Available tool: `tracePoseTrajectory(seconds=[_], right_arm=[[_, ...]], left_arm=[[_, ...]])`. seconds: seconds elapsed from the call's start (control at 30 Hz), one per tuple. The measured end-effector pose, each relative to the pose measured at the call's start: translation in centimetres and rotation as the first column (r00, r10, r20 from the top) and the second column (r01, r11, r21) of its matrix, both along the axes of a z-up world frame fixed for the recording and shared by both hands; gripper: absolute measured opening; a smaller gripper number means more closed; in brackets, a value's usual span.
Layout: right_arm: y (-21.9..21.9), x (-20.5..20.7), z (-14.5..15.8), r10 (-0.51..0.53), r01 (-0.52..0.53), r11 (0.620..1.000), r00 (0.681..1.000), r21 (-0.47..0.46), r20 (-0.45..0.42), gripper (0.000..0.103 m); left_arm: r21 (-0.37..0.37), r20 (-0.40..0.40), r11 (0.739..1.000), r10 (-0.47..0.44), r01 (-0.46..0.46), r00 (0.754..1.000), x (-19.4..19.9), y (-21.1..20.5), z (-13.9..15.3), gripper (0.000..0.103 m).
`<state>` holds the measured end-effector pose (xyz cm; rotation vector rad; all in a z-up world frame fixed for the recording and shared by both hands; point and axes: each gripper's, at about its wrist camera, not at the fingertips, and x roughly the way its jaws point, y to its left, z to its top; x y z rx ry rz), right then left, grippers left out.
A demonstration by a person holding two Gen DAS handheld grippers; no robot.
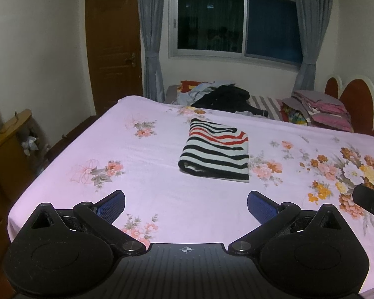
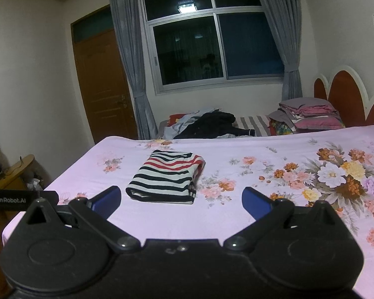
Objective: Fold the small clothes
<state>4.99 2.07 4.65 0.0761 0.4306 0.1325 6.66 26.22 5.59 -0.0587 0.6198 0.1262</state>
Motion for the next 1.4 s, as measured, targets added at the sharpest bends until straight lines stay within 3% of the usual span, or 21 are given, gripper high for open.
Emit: tracePoseTrajectory(seconds=[1.4], right_arm=[[0.6, 1.4, -0.7, 0.017, -0.017, 1.0, 0.999, 0.011, -0.042, 0.103]], left_arm=[[0.008, -0.031, 1.0, -0.006, 0.006, 1.0, 1.0, -0.5, -0.7, 0.103]])
